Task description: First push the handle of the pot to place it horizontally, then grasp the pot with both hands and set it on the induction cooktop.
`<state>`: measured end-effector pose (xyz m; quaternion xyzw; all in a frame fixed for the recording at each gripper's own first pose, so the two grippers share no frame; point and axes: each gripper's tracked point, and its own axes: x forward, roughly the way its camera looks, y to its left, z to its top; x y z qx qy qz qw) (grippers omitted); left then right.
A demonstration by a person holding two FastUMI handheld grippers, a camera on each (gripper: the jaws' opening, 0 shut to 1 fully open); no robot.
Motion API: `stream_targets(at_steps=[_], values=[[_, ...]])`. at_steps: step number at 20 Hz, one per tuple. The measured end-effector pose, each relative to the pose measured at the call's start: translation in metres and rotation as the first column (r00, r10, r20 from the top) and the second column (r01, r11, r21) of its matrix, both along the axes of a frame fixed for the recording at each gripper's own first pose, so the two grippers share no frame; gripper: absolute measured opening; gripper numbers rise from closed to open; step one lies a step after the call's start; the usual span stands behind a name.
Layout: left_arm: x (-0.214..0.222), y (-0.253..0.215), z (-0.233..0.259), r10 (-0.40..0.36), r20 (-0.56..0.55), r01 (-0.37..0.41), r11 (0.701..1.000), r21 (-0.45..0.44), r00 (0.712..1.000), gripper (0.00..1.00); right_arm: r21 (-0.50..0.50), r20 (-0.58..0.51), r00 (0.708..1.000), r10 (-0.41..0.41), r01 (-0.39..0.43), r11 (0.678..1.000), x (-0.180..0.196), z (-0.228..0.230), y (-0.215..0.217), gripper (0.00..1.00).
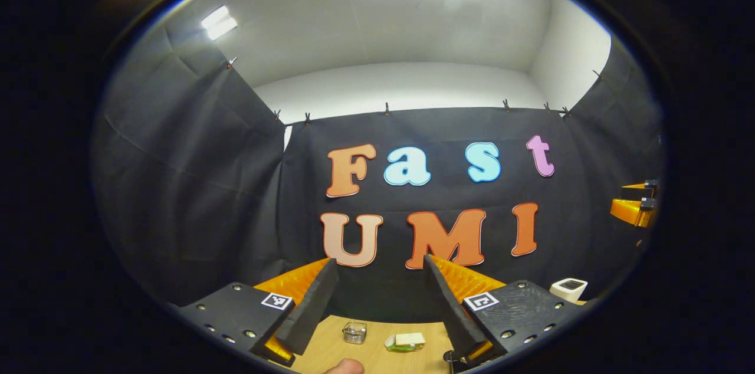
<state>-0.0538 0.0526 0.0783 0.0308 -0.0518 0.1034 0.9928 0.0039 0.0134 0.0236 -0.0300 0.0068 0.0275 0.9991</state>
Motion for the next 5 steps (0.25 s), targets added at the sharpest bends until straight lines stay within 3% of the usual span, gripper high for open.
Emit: stream_targets(at_steps=[5], values=[[0.0030, -0.0060, 0.0008, -0.021, 0.011, 0.020, 1.000, 0.020, 1.000, 0.91, 0.002, 0.018, 1.000, 0.009, -0.010, 1.000, 0.0007, 0.0012, 0.0006, 0.95]])
